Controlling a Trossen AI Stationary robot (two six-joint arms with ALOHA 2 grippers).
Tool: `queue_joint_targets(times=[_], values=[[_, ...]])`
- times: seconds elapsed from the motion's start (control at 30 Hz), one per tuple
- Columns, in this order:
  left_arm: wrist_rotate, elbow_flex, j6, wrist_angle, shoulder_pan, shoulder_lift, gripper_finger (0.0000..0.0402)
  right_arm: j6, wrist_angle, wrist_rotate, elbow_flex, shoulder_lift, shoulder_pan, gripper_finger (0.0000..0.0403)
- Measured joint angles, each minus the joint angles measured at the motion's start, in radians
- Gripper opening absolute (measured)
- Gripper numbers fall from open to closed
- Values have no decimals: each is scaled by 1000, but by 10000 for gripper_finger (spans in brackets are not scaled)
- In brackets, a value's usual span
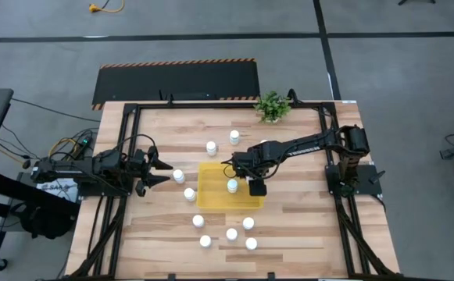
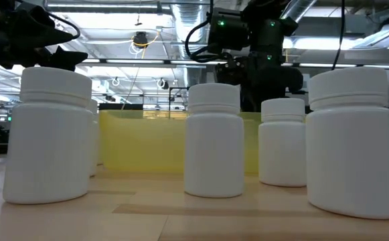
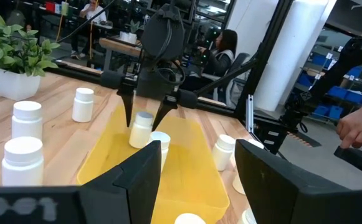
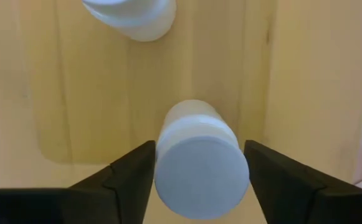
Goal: Pick and place pill bottles into a basket
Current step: Put the white pill bottle into the yellow bin
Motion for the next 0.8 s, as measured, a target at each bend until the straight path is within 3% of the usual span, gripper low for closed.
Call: queue_joint_targets(times=[0.8], values=[[0, 0, 0, 0, 0, 0, 194, -39, -44, -37, 55, 0, 0, 245]])
